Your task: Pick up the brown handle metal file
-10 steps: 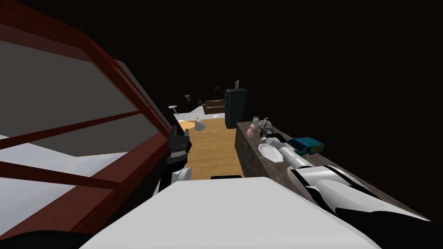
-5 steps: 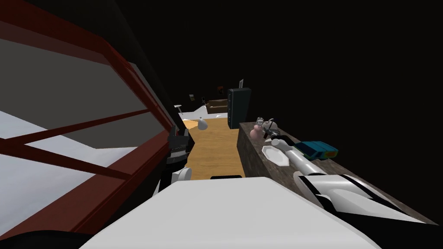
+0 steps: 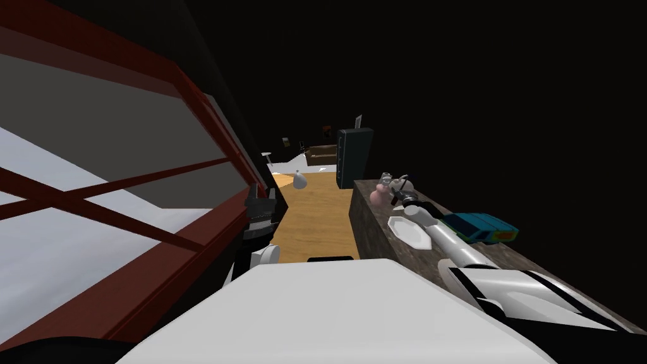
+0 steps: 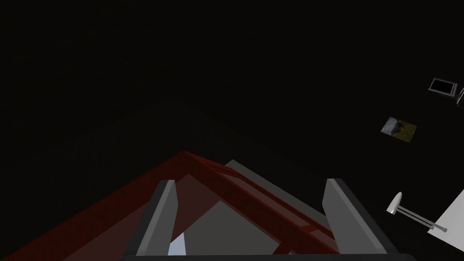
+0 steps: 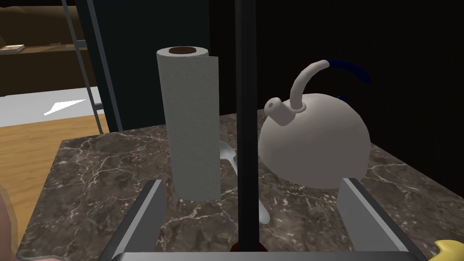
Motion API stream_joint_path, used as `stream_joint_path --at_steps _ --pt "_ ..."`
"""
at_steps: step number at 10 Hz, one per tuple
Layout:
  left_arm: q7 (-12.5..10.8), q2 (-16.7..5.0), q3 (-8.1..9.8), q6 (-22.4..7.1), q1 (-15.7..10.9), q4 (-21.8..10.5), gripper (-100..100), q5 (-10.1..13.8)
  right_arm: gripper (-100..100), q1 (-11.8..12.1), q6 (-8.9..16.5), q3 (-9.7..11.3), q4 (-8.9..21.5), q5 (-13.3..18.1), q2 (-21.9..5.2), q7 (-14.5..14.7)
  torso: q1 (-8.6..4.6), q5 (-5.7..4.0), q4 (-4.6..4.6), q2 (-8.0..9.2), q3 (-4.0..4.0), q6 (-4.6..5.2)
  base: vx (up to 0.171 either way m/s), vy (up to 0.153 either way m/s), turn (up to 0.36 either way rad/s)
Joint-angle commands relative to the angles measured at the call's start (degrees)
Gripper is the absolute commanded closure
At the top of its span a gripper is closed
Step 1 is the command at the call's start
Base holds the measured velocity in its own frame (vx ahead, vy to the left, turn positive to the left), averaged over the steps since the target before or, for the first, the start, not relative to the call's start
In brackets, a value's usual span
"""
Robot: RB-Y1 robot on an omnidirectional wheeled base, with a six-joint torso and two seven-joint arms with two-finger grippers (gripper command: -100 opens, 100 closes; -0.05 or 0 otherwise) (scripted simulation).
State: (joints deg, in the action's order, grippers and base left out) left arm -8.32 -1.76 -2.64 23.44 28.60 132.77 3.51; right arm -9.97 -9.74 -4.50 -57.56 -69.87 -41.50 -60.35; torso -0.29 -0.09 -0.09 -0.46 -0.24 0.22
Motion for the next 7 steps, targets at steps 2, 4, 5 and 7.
stream_joint_path --at_steps 2,4,5,7 --pt "0.0 0.0 -0.01 0.0 0.0 0.0 0 0.0 -100 3.5 0.1 -1.8 -2.6 -4.6 -1.4 4.2 0.02 0.01 0.01 0.01 0.01 -0.05 0.002 0.004 0.188" --pt "0.0 0.0 0.0 0.0 0.0 0.0 0 0.0 -100 6.4 0.4 -4.1 -5.4 -8.3 -2.6 8.0 0.0 0.0 0.0 0.0 0.0 0.0 0.001 0.004 0.148" --pt "0.0 0.0 -0.01 0.0 0.0 0.0 0 0.0 -100 7.0 0.4 -4.1 -5.4 -10.5 -2.6 10.6 0.03 0.01 0.01 0.0 0.01 -0.07 0.003 -0.002 0.13" --pt "0.0 0.0 0.0 0.0 0.0 0.0 0 0.0 -100 9.8 0.8 -6.3 -8.3 -14.1 -3.7 13.9 -0.01 0.0 0.0 0.0 0.0 0.01 0.002 0.003 0.093"
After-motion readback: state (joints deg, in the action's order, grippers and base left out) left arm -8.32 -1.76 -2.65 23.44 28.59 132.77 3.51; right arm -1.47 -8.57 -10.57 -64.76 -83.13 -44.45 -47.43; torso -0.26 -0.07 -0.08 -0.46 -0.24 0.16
